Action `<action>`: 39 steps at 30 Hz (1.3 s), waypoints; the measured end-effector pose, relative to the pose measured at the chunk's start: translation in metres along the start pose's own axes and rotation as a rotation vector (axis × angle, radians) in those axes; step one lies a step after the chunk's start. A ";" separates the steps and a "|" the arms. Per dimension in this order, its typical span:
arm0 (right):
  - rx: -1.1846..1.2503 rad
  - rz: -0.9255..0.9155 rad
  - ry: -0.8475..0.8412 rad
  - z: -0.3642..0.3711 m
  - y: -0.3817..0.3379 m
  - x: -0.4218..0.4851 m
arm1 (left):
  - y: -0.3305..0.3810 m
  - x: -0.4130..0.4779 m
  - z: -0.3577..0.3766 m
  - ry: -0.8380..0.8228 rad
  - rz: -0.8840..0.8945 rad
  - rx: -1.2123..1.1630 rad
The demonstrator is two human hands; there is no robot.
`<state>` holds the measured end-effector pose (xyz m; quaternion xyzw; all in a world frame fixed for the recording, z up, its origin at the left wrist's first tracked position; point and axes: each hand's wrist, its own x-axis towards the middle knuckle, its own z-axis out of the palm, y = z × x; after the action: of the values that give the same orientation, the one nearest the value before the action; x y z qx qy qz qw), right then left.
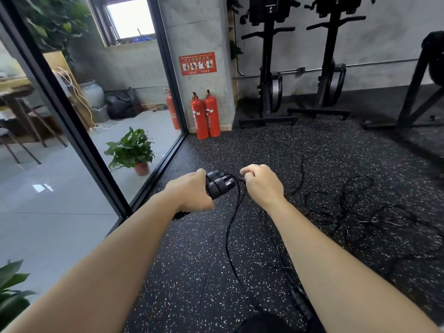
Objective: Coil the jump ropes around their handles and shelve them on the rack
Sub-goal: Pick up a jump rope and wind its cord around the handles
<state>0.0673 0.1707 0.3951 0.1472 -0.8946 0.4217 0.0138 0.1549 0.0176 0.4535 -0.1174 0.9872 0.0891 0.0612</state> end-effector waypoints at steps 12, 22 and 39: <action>0.097 -0.105 0.168 -0.021 -0.028 -0.049 | 0.020 -0.054 0.009 0.079 0.073 -0.067; -0.122 -0.190 0.432 -0.051 -0.055 -0.075 | 0.039 -0.094 0.018 0.304 0.078 -0.278; 0.901 0.018 0.117 -0.060 -0.073 -0.070 | 0.009 -0.098 -0.022 0.251 0.104 -0.697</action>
<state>0.1485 0.1899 0.4782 0.1068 -0.6210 0.7765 -0.0047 0.2450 0.0433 0.4900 -0.0911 0.9021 0.4076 -0.1085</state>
